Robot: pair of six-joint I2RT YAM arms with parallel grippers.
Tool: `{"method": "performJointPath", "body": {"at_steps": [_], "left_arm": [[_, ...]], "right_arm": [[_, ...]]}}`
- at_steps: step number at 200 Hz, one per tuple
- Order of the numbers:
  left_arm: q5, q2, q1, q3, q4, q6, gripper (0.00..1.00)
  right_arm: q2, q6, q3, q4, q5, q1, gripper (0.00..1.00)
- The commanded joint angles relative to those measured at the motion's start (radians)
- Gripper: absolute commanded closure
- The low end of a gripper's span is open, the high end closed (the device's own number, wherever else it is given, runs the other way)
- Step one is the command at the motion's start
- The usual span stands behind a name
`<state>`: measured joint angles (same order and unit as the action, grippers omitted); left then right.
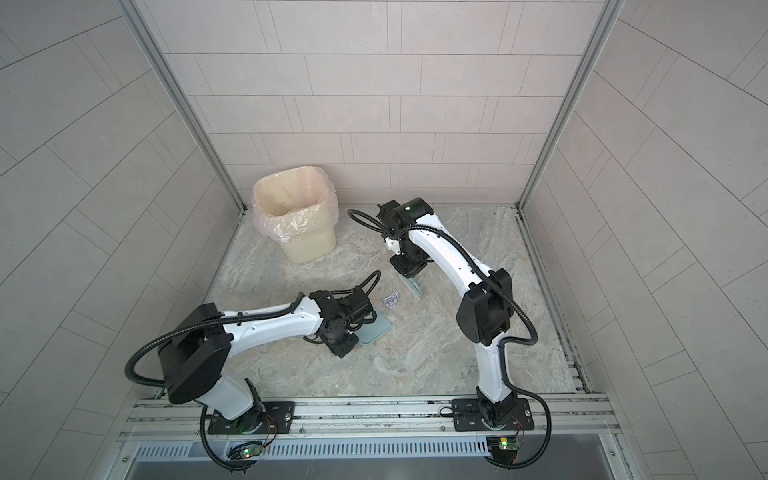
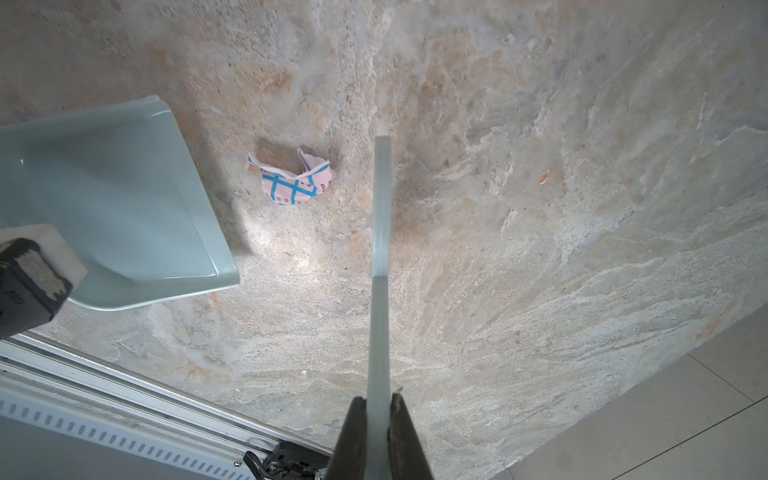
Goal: Sweep away the paper scraps from the table
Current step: 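Sweep the small patterned scrap toward the dustpan with the right brush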
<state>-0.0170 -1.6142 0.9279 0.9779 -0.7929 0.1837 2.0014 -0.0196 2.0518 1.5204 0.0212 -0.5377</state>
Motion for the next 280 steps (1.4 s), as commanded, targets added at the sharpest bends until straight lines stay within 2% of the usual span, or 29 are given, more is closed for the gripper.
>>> {"method": "performJointPath", "body": {"at_steps": [1,123,228,280], "left_arm": [[0.026,-0.018,0.005,-0.014,0.034,0.007,1.0],[0.009,-0.079,-0.003,-0.008,0.11,-0.016,1.0],[-0.02,-0.093,-0.012,-0.011,0.119,-0.012,1.0],[-0.031,-0.09,-0.017,-0.018,0.127,-0.006,1.0]], "right_arm": [[0.014,-0.016,0.027,0.048,-0.024,-0.006,1.0],[0.061,-0.02,0.027,0.063,0.013,-0.037,1.0],[0.011,-0.049,0.006,0.119,0.152,-0.122,1.0],[0.001,-0.027,0.024,0.095,0.057,-0.08,1.0]]}}
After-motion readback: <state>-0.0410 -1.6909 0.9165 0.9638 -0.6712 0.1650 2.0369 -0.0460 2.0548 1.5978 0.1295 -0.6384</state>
